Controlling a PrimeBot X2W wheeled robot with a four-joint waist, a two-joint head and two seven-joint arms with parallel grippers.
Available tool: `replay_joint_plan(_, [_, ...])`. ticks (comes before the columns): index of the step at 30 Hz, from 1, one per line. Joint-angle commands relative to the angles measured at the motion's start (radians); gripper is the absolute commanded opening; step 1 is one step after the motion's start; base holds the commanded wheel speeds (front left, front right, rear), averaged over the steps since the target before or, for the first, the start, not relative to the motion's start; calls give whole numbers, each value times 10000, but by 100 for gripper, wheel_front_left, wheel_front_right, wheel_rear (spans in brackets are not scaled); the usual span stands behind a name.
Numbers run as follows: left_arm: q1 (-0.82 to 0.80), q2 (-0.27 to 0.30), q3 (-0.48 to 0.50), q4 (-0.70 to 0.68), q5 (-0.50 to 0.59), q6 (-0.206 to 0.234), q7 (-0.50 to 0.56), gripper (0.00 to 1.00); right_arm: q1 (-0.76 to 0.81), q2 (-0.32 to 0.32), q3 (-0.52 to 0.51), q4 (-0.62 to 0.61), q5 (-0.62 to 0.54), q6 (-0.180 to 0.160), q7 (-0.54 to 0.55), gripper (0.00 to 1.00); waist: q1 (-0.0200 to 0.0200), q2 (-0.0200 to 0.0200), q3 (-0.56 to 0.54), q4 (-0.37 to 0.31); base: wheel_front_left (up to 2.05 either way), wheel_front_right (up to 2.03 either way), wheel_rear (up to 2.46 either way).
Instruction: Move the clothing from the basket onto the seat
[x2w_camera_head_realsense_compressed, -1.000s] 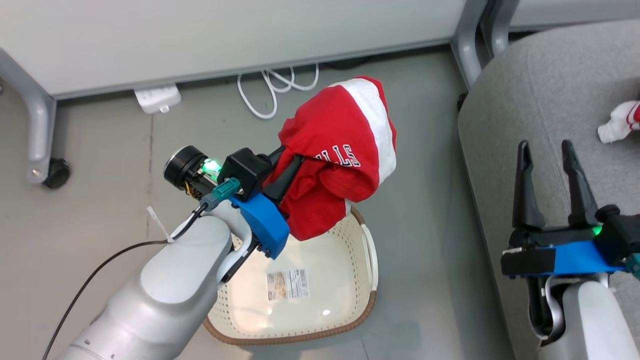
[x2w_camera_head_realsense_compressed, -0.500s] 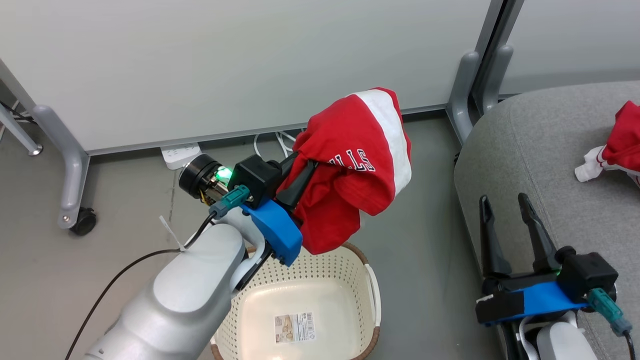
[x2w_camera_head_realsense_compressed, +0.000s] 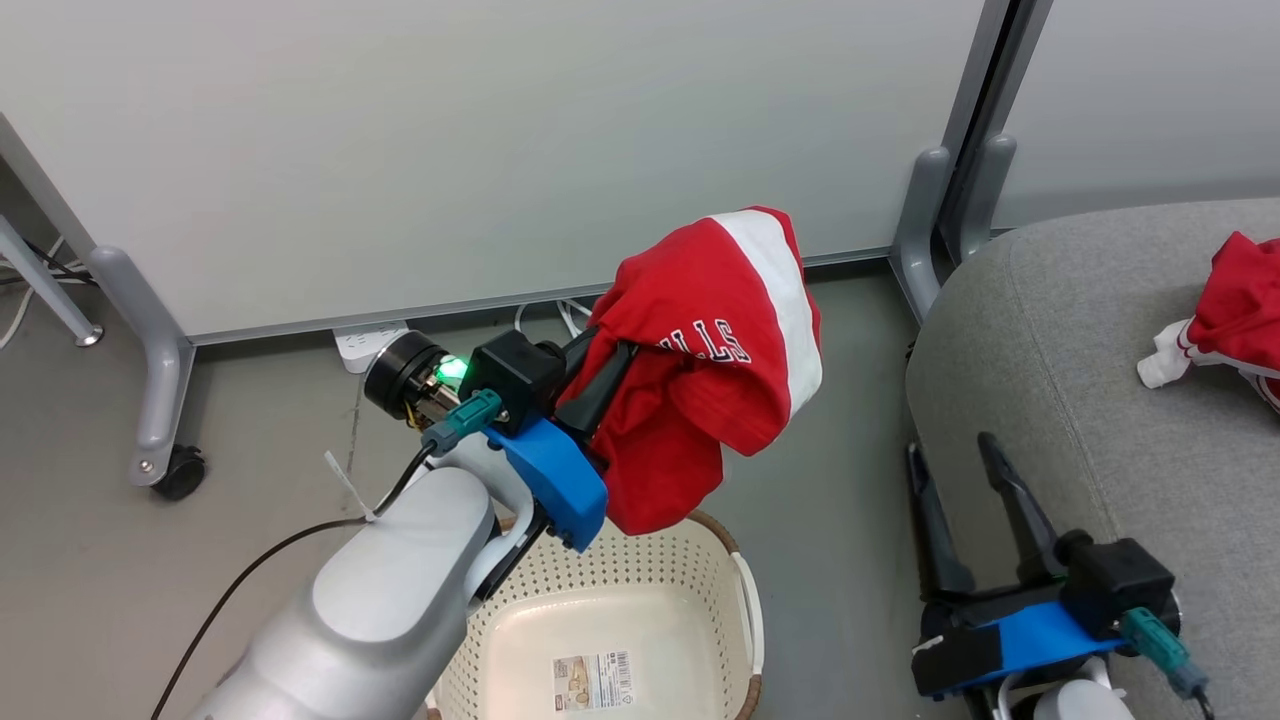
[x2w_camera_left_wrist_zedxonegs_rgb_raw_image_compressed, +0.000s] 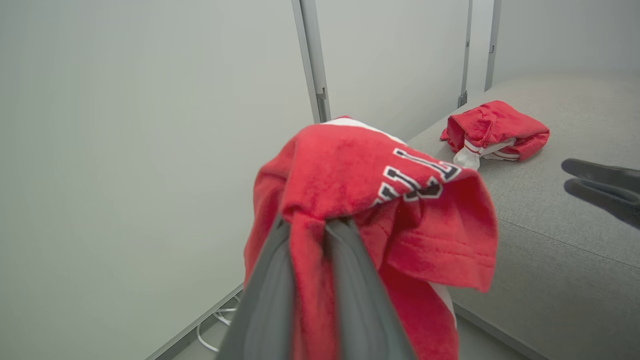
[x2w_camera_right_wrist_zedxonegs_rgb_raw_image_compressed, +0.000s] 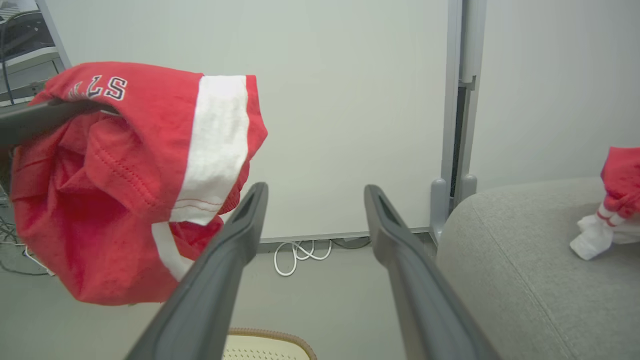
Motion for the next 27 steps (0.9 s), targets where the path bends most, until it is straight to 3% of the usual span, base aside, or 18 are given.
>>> replay_joint_plan(1, [82, -28, 66, -31, -11, -11, -49, 0, 142, 8, 155, 32, 29, -7, -8, 100, 0, 0, -6, 11, 0, 0, 0])
replay_joint_plan(15, [-226, -304, 78, -227, 160, -27, -50, 0, -666, 2, 2671, 639, 156, -7, -7, 100, 0, 0, 185, 349, 0, 0, 0])
replay_joint_plan(27, [-344, -568, 63, -396, 361, -110, -50, 0, -2167, -1, 3335, 1941, 300, -7, -7, 100, 0, 0, 497, 753, 0, 0, 0])
